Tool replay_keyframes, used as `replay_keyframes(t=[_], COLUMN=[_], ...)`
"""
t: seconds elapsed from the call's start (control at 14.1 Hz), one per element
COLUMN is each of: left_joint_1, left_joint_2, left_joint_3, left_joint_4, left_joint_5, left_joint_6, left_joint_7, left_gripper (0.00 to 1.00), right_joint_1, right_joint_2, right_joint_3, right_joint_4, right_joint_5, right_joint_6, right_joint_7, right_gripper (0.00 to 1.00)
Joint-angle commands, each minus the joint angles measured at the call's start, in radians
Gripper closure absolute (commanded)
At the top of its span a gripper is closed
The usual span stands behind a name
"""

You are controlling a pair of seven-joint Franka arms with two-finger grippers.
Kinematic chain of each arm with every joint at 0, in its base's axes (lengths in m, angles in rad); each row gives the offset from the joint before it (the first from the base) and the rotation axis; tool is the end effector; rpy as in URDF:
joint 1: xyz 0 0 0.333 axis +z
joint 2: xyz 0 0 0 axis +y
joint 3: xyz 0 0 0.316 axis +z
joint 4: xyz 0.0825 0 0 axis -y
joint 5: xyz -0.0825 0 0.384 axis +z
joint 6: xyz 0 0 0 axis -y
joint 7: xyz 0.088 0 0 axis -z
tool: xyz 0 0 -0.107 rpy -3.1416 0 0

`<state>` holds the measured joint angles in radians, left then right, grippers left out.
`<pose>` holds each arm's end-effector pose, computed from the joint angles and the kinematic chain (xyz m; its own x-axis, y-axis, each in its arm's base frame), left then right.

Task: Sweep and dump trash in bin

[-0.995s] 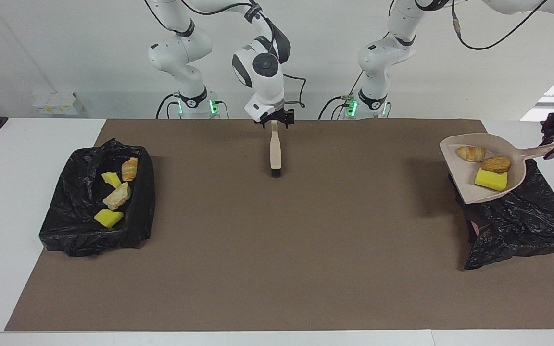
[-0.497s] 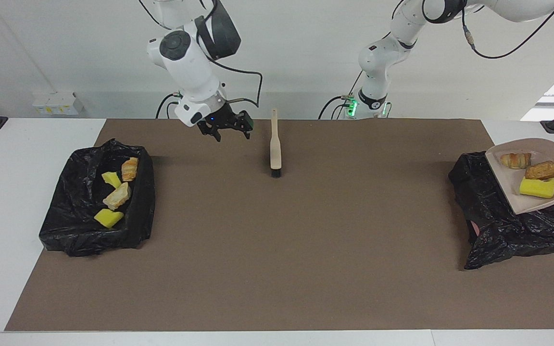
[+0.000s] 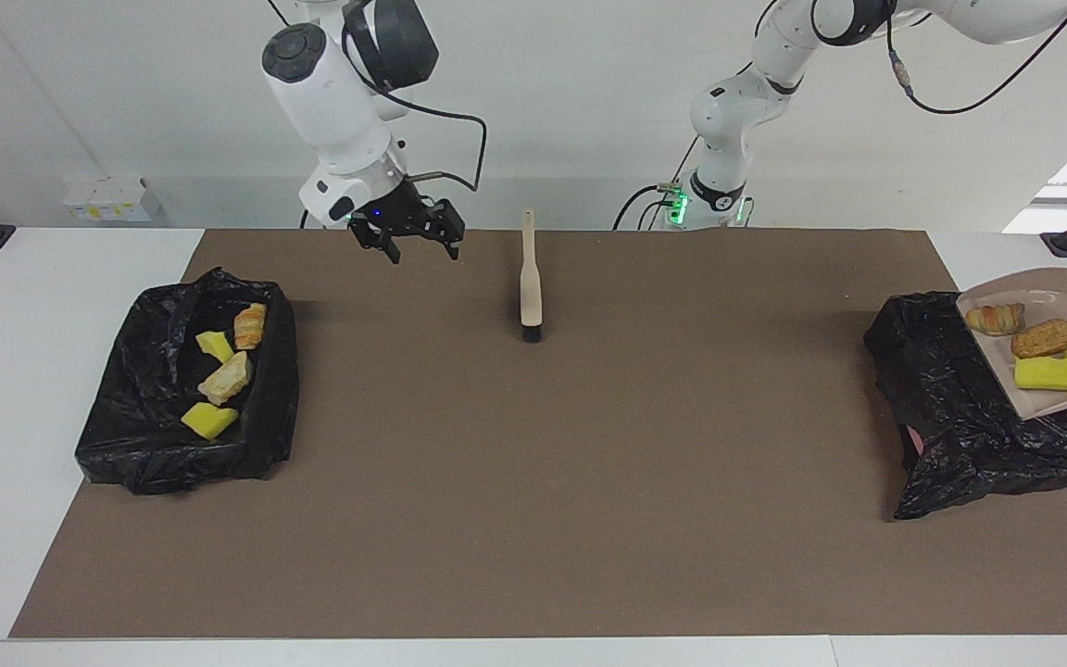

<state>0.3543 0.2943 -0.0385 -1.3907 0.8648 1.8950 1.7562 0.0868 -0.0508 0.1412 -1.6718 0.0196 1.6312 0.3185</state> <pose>0.6208 0.2658 0.5885 -0.0621 -0.6535 -0.7544 -0.9980 0.0492 0.0395 0.5283 0.1266 0.6095 0.9958 -0.0916 0.0053 -0.0916 -0.9957 -0.0148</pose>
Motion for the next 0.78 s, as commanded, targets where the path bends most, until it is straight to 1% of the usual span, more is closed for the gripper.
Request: replay_keyframes(t=[0.0,0.07,0.43,0.5,0.57,0.71], left_joint_1=[-0.018,-0.027,-0.113,-0.121,-0.132,-0.168], left_joint_2=[-0.061,-0.061,-0.084,-0.089,-0.098,-0.104], left_joint_3=[0.011,0.011,0.014,0.012,0.009,0.008], left_joint_4=[-0.080,-0.076,-0.071,-0.068,-0.073,-0.073], left_joint_5=[0.074,0.097,0.218,0.232,0.233,0.218], left_joint_6=[0.030,0.032,0.010,0.001,-0.026,-0.089], left_joint_7=[-0.058,-0.057,-0.061,-0.076,-0.098,-0.118], left_gripper=[1.00,1.00,1.00,1.00,1.00,1.00], right_joint_1=[-0.029,-0.030,-0.065,-0.067,-0.077,-0.136], right_joint_2=[0.063,0.063,0.062,0.049,0.046,0.040], right_joint_3=[0.009,0.009,-0.006,-0.009,-0.011,-0.011], right_joint_4=[0.125,0.130,0.142,0.133,0.126,0.106], right_joint_5=[-0.117,-0.139,-0.116,-0.113,-0.087,-0.011], right_joint_6=[-0.071,-0.073,-0.074,-0.073,-0.074,-0.071], right_joint_7=[-0.024,-0.025,-0.064,-0.067,-0.067,-0.068], right_gripper=[0.00,0.00,0.00,0.00,0.00,0.00])
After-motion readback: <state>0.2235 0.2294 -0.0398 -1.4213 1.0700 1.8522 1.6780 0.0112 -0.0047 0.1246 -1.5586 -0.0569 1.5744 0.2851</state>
